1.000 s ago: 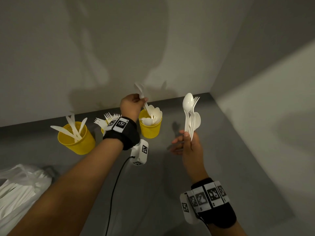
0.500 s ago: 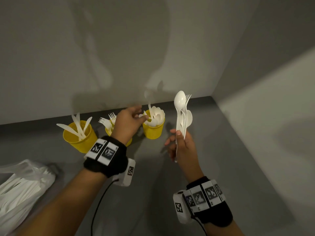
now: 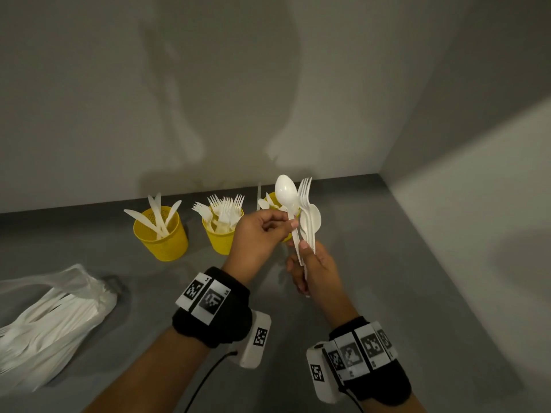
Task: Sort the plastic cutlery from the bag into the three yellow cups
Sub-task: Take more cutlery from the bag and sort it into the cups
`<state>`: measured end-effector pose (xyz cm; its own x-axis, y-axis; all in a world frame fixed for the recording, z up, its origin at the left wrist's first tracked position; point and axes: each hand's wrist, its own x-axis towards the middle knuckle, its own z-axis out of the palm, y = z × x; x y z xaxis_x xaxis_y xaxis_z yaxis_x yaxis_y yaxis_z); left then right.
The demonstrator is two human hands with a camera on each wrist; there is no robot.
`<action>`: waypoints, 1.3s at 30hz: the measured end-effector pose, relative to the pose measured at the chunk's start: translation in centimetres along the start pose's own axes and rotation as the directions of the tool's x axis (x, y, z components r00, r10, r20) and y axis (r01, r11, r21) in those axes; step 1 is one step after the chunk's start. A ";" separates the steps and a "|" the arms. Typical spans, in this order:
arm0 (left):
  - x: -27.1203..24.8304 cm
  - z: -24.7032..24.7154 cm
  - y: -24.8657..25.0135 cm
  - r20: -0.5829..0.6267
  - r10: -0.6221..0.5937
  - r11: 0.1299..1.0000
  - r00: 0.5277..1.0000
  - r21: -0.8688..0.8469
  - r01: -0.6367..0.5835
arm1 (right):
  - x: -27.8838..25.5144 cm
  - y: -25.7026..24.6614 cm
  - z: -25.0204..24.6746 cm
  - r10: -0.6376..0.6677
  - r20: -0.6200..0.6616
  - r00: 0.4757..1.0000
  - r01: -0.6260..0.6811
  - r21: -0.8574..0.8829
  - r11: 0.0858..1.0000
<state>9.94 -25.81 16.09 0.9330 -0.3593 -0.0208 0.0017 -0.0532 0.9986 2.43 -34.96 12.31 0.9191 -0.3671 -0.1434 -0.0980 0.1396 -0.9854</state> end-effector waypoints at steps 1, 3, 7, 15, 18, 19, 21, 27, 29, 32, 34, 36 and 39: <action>0.2 -0.1 0.0 -0.018 0.001 1.000 1.000 0.004 -0.001 | 0.1 0.1 -0.2 0.004 -0.025 1.000 -0.004 0.010 1.000; 1.0 -0.6 0.1 -0.074 -0.002 1.000 0.997 -0.030 0.000 | 0.4 0.3 -0.8 0.012 -0.072 0.997 -0.010 0.027 1.000; 4.4 -2.1 0.7 -0.225 0.027 0.999 0.974 -0.016 -0.031 | 0.6 0.3 -2.1 -0.005 -0.129 0.992 0.008 0.026 1.000; 12.3 -1.5 -1.7 -0.255 0.212 0.910 0.943 0.403 -0.096 | 1.8 0.6 -3.4 -0.032 -0.135 0.990 0.026 -0.043 0.999; 13.8 -0.6 -3.6 -0.167 0.161 0.847 0.973 0.530 -0.049 | 2.4 0.7 -3.6 -0.054 -0.129 0.990 0.045 -0.072 0.996; 14.2 -0.5 -4.3 -0.113 0.127 0.795 0.985 0.606 -0.033 | 2.6 0.8 -3.7 -0.061 -0.133 0.989 0.051 -0.077 0.996; 14.6 -0.7 -5.0 -0.026 -0.006 0.663 1.000 0.749 0.023 | 2.9 0.9 -3.8 -0.065 -0.140 0.988 0.055 -0.074 0.996; 15.5 -3.3 -3.4 0.010 -0.098 0.638 0.995 0.768 0.055 | 3.8 1.1 -3.6 -0.040 -0.136 0.990 0.032 -0.063 0.997; 15.7 -4.2 -1.8 0.037 -0.075 0.669 0.997 0.743 0.023 | 4.1 1.1 -3.5 -0.036 -0.129 0.991 0.029 -0.056 0.998; 17.2 -5.1 0.8 0.141 -0.118 0.575 0.983 0.816 -0.048 | 4.5 1.1 -3.5 -0.045 -0.129 0.991 0.039 -0.052 0.998; 18.6 -5.4 2.7 0.218 -0.199 0.403 0.955 0.907 -0.123 | 4.8 1.3 -3.8 -0.045 -0.138 0.989 0.041 -0.034 0.999; 20.2 -5.5 4.2 0.277 -0.253 0.229 0.927 0.948 -0.221 | 5.3 1.5 -4.2 -0.039 -0.160 0.986 0.039 -0.002 0.999; 22.6 -4.9 5.0 0.372 -0.324 0.002 0.870 0.920 -0.393 | 6.0 2.1 -5.1 -0.034 -0.179 0.983 0.041 0.032 0.999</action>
<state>32.83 -29.64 20.88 0.6769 -0.6421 -0.3599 -0.6975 -0.7157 -0.0351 5.85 -41.55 8.95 0.8385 -0.5307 -0.1237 -0.0481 0.1542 -0.9869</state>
